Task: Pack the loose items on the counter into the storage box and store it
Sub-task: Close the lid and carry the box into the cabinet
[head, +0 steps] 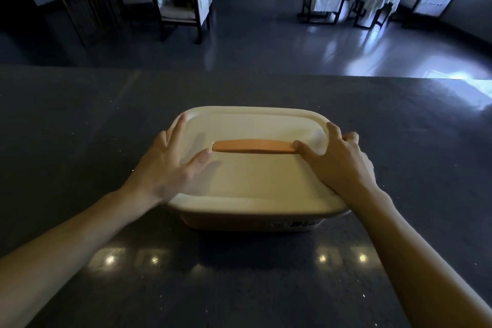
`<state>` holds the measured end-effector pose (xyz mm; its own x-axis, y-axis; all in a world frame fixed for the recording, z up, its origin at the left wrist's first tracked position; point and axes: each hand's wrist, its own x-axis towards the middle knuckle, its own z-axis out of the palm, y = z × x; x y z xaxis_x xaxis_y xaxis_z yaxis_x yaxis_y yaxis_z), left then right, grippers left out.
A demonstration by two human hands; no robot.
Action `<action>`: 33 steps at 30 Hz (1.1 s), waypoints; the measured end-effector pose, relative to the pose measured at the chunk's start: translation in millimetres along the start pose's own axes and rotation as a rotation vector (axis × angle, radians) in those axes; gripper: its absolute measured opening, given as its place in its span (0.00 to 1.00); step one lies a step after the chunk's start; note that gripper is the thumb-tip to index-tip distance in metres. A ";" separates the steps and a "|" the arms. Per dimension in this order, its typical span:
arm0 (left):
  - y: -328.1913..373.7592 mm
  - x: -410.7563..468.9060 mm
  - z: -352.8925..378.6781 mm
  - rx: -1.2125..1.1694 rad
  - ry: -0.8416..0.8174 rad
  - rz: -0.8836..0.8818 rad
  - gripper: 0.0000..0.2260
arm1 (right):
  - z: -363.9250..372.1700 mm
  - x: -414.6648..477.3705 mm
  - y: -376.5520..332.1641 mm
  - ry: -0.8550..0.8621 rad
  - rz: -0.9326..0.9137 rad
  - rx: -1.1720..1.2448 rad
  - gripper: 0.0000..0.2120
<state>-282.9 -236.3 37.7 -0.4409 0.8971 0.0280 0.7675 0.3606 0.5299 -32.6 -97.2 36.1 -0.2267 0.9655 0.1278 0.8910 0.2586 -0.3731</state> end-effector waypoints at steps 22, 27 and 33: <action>5.6 12.1 -15.9 -0.063 -0.203 -0.210 0.50 | -4.1 2.0 9.1 -0.181 0.124 0.129 0.51; 4.8 13.1 -16.2 -0.136 -0.172 -0.174 0.49 | -6.2 2.8 9.0 -0.159 0.108 0.207 0.48; 4.3 24.9 -13.1 -0.115 -0.125 -0.131 0.52 | -10.4 -6.5 16.4 -0.085 0.169 0.236 0.45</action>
<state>-296.7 -215.7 51.8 -0.4671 0.8715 -0.1491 0.6460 0.4516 0.6155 -12.5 -99.6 38.7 -0.1245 0.9918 -0.0282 0.8052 0.0844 -0.5870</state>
